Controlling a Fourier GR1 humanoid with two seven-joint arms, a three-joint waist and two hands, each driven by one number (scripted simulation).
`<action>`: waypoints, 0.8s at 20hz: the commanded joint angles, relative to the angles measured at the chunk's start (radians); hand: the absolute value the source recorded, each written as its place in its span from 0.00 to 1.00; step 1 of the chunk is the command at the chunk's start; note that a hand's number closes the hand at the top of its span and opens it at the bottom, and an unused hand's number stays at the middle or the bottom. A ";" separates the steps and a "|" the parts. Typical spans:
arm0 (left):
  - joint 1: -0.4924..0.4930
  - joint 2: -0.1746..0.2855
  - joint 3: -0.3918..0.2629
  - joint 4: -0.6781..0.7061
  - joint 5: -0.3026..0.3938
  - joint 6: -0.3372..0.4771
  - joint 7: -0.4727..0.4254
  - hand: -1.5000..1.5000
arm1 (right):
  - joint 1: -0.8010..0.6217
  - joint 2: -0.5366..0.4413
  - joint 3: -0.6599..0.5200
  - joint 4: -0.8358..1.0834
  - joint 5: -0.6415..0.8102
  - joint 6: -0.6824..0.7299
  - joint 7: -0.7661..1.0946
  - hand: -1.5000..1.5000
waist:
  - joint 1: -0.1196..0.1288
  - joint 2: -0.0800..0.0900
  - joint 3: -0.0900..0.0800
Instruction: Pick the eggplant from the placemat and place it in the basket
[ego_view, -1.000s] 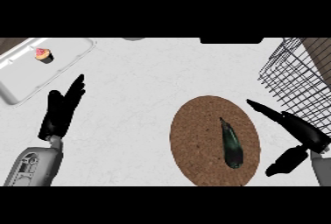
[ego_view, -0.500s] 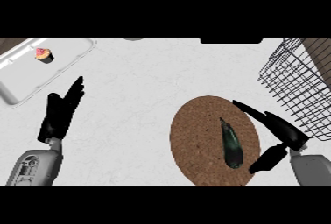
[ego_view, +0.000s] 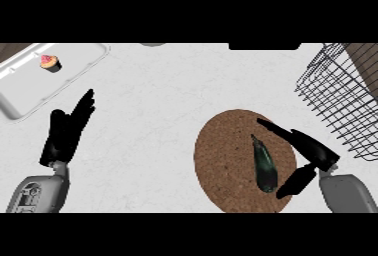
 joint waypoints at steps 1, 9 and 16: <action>0.000 -0.015 0.016 0.045 -0.012 -0.013 -0.045 0.50 | -0.021 0.003 -0.009 0.069 0.030 0.006 -0.040 0.00 | 0.000 0.000 0.000; 0.001 -0.067 -0.002 0.023 -0.051 0.027 -0.018 0.50 | 0.027 0.072 0.029 0.048 0.077 -0.047 -0.027 0.00 | -0.001 0.000 0.000; 0.055 -0.027 0.030 -0.075 -0.011 -0.042 0.015 0.50 | 0.031 0.053 0.055 0.014 0.136 -0.082 -0.101 1.00 | 0.000 -0.001 0.000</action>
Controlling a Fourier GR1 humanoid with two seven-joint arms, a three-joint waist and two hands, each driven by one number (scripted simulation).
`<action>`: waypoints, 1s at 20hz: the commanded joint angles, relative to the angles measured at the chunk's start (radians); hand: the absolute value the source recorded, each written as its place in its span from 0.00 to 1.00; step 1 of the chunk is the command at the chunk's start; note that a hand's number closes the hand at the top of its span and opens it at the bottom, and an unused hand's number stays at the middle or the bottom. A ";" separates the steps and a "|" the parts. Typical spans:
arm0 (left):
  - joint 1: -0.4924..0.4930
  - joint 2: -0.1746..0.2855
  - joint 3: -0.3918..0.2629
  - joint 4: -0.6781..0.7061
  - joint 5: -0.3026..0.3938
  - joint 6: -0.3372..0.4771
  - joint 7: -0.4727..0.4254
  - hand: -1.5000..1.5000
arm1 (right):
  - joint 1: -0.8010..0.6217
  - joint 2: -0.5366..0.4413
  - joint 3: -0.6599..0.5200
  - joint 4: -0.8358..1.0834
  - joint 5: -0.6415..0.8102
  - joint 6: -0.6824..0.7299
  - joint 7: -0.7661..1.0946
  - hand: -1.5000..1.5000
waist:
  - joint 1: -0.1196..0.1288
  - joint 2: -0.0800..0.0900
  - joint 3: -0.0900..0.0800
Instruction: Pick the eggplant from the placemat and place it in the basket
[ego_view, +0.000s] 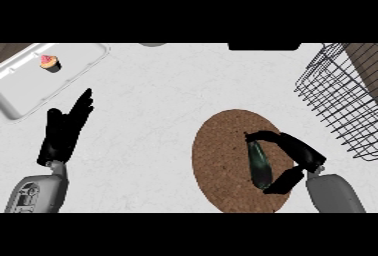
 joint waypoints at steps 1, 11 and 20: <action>0.033 -0.017 -0.027 -0.053 -0.031 0.017 0.011 0.50 | -0.058 -0.006 0.034 0.096 0.096 -0.101 -0.093 1.00 | 0.007 0.003 0.003; 0.005 0.001 0.010 -0.001 -0.010 -0.007 -0.006 0.50 | 0.046 -0.033 0.148 -0.081 0.305 -0.261 -0.061 1.00 | -0.005 -0.001 0.002; -0.027 -0.021 0.006 0.073 -0.029 0.017 -0.023 0.50 | 0.049 -0.074 0.372 -0.332 0.700 -0.332 0.226 1.00 | -0.016 0.000 0.001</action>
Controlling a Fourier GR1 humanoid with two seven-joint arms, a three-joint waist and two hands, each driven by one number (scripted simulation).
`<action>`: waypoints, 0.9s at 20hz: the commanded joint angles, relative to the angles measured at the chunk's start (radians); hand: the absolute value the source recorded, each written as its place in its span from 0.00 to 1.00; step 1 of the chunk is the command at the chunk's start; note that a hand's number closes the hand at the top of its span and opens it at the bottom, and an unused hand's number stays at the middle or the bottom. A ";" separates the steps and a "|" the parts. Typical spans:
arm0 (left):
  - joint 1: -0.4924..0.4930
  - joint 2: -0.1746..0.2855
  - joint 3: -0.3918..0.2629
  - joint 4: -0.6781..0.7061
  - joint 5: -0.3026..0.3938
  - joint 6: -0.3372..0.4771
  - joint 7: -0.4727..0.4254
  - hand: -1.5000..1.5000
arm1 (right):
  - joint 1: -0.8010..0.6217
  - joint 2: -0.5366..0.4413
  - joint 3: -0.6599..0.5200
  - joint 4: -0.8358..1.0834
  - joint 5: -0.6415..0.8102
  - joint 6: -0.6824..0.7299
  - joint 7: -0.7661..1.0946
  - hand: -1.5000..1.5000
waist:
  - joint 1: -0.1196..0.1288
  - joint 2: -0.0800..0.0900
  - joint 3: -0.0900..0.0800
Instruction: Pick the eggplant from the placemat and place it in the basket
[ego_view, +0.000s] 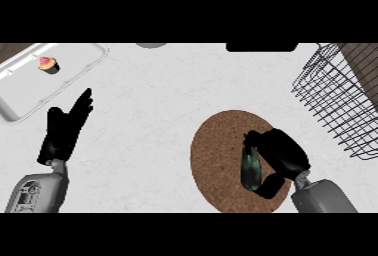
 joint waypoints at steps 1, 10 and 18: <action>-0.027 0.000 -0.002 0.027 -0.015 0.006 -0.010 0.50 | 0.043 -0.001 0.054 -0.141 0.100 -0.009 0.079 1.00 | 0.000 0.011 0.007; 0.021 -0.019 -0.021 -0.021 -0.031 0.023 -0.002 0.50 | 0.152 0.240 -0.082 -0.568 -0.289 0.201 0.228 1.00 | -0.014 0.004 0.007; 0.011 -0.012 -0.015 -0.031 -0.011 0.000 0.015 0.50 | -0.073 0.293 -0.280 -0.909 -0.589 0.402 0.661 1.00 | 0.004 0.008 0.006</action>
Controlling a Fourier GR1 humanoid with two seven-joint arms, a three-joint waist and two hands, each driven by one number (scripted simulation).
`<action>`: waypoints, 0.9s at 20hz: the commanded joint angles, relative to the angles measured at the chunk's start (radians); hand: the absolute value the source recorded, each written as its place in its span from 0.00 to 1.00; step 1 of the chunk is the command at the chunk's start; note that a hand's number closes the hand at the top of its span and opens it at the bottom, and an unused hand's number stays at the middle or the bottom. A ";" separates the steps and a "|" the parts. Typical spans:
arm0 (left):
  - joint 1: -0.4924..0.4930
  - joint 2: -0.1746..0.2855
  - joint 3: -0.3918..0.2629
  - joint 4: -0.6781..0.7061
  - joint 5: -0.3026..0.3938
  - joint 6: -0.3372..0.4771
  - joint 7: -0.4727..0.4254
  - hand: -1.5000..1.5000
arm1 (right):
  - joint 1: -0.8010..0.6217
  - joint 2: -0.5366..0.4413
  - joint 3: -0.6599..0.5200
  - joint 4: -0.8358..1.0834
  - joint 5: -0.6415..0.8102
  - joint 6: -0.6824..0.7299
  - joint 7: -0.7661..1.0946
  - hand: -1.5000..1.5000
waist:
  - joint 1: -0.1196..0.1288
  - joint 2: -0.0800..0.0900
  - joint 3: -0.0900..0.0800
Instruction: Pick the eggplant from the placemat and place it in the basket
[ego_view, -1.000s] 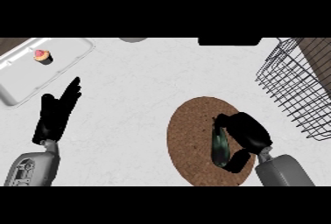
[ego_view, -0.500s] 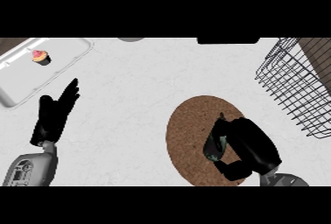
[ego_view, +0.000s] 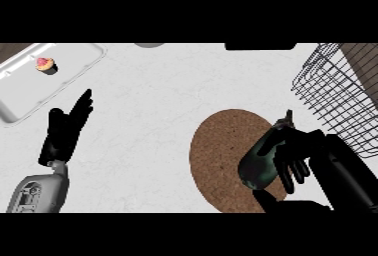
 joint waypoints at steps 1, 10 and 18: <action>0.008 -0.032 -0.030 -0.014 -0.027 0.027 0.001 0.50 | -0.125 0.027 -0.106 -0.193 -0.141 0.119 0.236 1.00 | 0.005 0.001 0.000; -0.045 0.005 0.002 0.030 -0.002 -0.009 -0.002 0.50 | -0.668 -0.095 -0.395 0.024 -0.408 0.138 0.630 1.00 | 0.010 0.001 0.000; -0.069 -0.012 0.002 0.040 -0.011 0.016 0.002 0.50 | -0.751 -0.442 -0.431 0.259 -0.309 0.241 0.506 1.00 | 0.009 0.010 0.000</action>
